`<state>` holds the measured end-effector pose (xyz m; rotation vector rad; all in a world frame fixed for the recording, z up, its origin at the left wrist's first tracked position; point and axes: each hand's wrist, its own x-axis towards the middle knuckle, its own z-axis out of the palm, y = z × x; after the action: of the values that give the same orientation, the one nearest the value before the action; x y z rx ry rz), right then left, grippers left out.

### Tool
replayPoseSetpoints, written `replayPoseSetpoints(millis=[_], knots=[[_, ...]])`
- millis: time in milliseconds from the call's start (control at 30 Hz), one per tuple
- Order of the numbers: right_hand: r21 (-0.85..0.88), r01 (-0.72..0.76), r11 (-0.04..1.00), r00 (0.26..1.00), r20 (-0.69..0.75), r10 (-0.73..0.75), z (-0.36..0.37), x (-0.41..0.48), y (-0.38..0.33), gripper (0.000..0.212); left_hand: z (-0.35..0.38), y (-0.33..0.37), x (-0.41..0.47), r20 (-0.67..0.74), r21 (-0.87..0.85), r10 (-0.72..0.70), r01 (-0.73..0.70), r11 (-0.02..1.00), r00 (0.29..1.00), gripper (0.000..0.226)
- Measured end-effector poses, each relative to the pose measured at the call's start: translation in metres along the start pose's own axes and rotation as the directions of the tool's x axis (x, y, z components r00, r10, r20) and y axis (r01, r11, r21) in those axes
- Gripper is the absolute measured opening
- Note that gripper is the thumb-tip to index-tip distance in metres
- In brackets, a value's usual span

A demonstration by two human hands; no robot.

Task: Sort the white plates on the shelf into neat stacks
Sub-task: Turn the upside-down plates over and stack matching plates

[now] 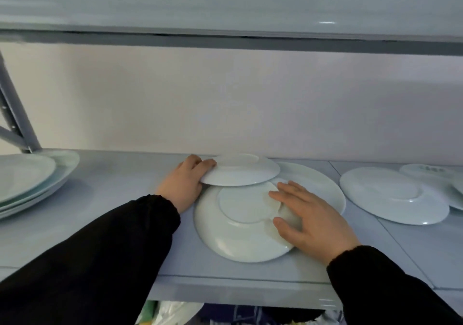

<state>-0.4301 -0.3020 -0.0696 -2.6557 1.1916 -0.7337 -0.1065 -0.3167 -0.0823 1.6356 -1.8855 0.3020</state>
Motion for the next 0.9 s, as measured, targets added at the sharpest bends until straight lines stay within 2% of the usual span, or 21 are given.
replayPoseSetpoints(millis=[133,233,300,400,433,467,567,667,733,800,900], knots=[[-0.016,-0.01,1.0,1.0,0.006,0.01,-0.001,-0.002,0.001,0.069,-0.016,-0.002,-0.004,-0.098,-0.042,-0.085,0.081,0.996,0.992,0.048],[-0.01,-0.015,1.0,1.0,0.005,0.015,0.0,-0.002,0.001,0.067,-0.034,-0.013,-0.013,-0.198,-0.202,-0.254,0.214,0.956,0.947,0.028],[-0.008,-0.015,1.0,1.0,0.008,0.015,-0.001,-0.001,0.002,0.065,-0.049,-0.026,-0.022,-0.197,-0.33,-0.431,0.354,0.875,0.881,0.021],[0.002,-0.022,1.0,1.0,0.014,0.022,-0.002,-0.002,0.0,0.062,-0.072,-0.038,-0.041,-0.085,-0.601,-0.654,0.485,0.635,0.752,0.03],[0.003,-0.023,1.0,1.0,0.015,0.023,-0.002,-0.002,-0.001,0.061,-0.077,-0.04,-0.048,-0.05,-0.631,-0.692,0.514,0.58,0.72,0.034],[0.006,-0.024,1.0,1.0,0.014,0.024,-0.002,-0.003,-0.002,0.061,-0.082,-0.042,-0.054,-0.022,-0.605,-0.711,0.556,0.57,0.703,0.034],[0.007,-0.029,1.0,0.999,0.017,0.029,-0.001,-0.003,-0.001,0.065,-0.094,-0.05,-0.073,0.01,-0.402,-0.731,0.672,0.622,0.682,0.032],[-0.01,-0.024,1.0,0.999,0.026,0.024,0.0,-0.003,0.003,0.077,-0.102,-0.055,-0.088,0.031,-0.326,-0.787,0.75,0.575,0.616,0.033],[-0.013,-0.021,1.0,0.999,0.028,0.022,0.001,-0.003,0.003,0.083,-0.105,-0.059,-0.093,0.004,-0.323,-0.791,0.749,0.578,0.612,0.037],[-0.007,-0.029,1.0,0.999,0.027,0.029,0.002,-0.003,0.003,0.077,-0.105,-0.062,-0.095,0.013,-0.376,-0.778,0.724,0.579,0.629,0.051],[-0.024,-0.011,1.0,0.999,0.037,0.012,0.0,-0.006,0.0,0.071,-0.108,-0.062,-0.096,0.052,-0.503,-0.787,0.697,0.511,0.614,0.062]])
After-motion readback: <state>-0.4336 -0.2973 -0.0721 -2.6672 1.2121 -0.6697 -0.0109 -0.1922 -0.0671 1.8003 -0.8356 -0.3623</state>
